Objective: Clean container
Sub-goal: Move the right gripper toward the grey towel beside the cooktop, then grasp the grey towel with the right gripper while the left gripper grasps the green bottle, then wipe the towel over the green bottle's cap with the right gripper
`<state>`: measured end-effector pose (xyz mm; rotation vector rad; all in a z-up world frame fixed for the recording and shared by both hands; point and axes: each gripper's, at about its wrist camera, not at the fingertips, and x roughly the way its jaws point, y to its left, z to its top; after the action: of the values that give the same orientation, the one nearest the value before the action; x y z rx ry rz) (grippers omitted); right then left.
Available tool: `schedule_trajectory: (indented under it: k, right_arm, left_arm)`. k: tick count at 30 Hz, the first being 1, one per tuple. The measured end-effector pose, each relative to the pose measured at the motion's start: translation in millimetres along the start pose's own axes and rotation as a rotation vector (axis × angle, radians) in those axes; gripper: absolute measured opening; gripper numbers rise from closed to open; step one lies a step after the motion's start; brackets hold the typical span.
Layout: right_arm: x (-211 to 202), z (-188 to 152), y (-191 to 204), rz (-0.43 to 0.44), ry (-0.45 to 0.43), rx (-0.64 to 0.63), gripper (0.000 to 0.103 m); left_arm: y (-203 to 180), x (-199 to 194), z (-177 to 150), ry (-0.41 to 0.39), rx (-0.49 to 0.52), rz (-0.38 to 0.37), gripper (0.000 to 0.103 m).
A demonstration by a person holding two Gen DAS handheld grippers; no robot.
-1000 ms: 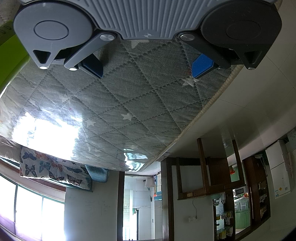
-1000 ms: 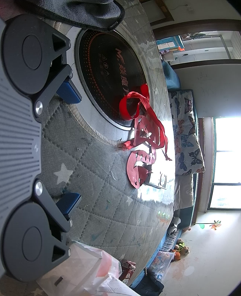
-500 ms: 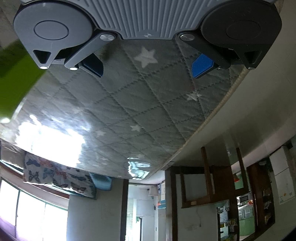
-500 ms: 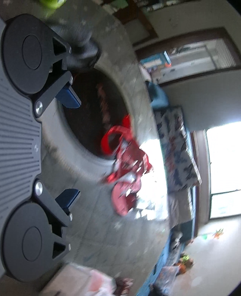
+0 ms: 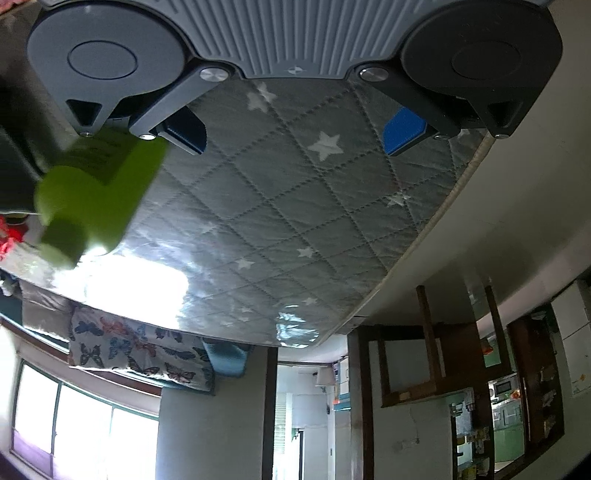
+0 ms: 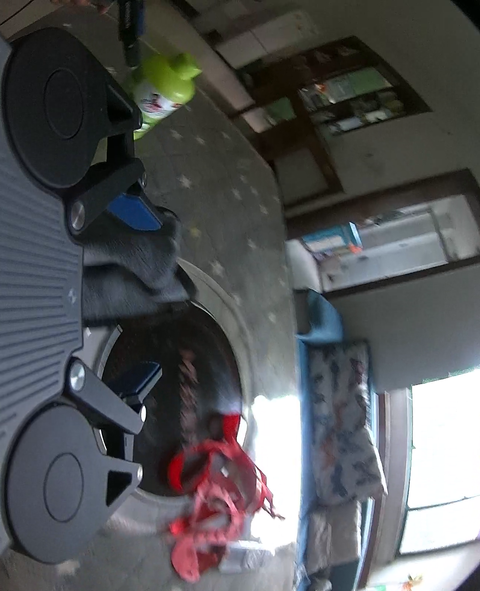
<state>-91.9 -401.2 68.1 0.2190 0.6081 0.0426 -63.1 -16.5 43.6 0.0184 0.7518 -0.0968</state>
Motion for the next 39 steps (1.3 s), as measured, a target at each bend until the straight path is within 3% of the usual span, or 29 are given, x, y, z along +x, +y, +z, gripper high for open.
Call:
schedule_trajectory:
  k: [5, 15, 19, 24, 33, 39]
  right_arm:
    - [33, -14, 8, 0.032, 0.085, 0.011, 0.055]
    - [49, -30, 15, 0.054, 0.134, 0.012, 0.035]
    - [49, -25, 18, 0.089, 0.144, 0.031, 0.017]
    - [44, -14, 26, 0.178, 0.13, 0.088, 0.016]
    - [26, 38, 54, 0.466, 0.023, 0.201, 0.015]
    - [60, 42, 61, 0.555, 0.091, 0.235, 0.015]
  left_arm:
    - [-9, -20, 3, -0.014, 0.011, -0.073, 0.103]
    - [-47, -20, 5, -0.01, 0.101, -0.155, 0.103]
    - [-53, -14, -1, 0.011, 0.106, -0.156, 0.103]
    - [-54, -14, 5, 0.002, 0.111, -0.156, 0.103]
    - [-63, -12, 9, -0.005, 0.132, -0.18, 0.103]
    - [-64, -9, 10, -0.007, 0.139, -0.198, 0.103]
